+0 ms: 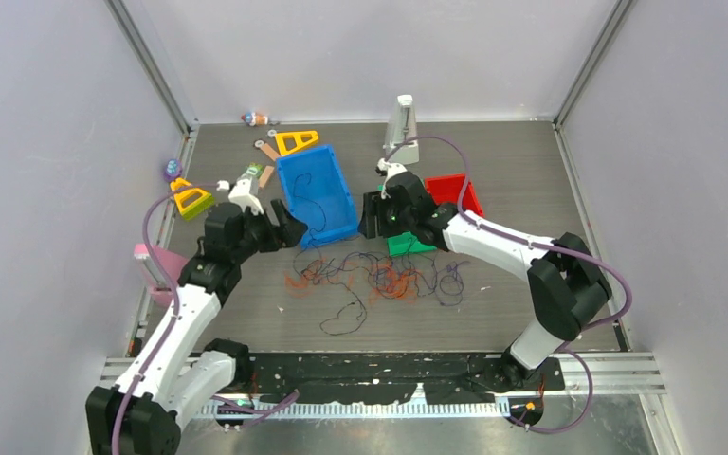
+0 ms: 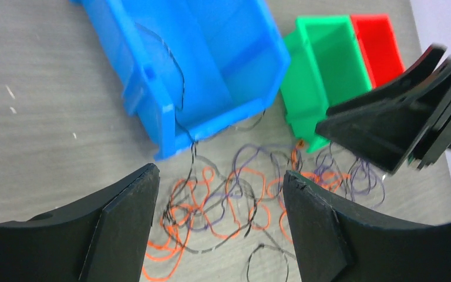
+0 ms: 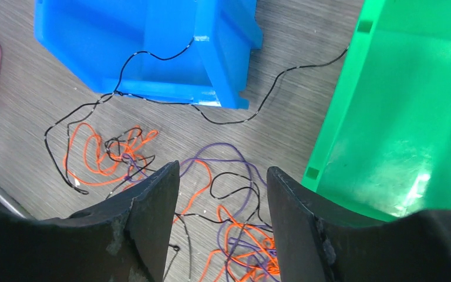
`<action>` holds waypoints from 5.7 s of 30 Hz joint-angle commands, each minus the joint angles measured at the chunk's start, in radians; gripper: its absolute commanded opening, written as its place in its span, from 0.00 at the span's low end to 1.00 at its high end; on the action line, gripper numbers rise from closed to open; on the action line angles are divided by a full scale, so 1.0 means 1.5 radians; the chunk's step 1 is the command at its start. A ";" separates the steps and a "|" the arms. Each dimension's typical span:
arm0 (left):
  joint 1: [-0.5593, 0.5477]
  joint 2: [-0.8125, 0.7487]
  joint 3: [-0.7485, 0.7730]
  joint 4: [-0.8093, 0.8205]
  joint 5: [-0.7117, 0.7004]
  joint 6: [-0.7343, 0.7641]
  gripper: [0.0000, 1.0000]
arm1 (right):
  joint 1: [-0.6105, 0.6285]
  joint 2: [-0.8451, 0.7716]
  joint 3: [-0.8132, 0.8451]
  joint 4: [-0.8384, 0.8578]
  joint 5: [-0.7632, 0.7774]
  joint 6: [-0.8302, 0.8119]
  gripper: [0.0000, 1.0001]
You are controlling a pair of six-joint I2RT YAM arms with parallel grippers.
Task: Untangle the cables
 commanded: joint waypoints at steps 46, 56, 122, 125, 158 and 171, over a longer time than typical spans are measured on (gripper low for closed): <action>-0.014 0.067 0.145 -0.104 0.077 -0.014 0.00 | 0.005 -0.024 -0.043 0.136 0.041 0.014 0.76; 0.042 0.171 0.241 -0.062 0.104 -0.032 0.00 | 0.027 0.000 -0.006 0.195 -0.019 -0.087 0.71; 0.008 0.508 0.422 -0.097 -0.071 0.034 0.10 | 0.002 0.290 0.381 0.176 -0.089 -0.075 0.61; 0.004 0.511 0.429 -0.103 -0.075 0.041 0.19 | -0.002 0.256 0.371 0.162 -0.082 -0.069 0.68; -0.010 0.577 0.485 -0.145 -0.022 0.061 0.10 | -0.068 -0.003 0.062 0.165 -0.043 -0.009 0.79; -0.081 0.352 0.357 -0.115 -0.099 0.116 0.64 | -0.085 -0.182 -0.122 0.094 -0.022 -0.015 0.80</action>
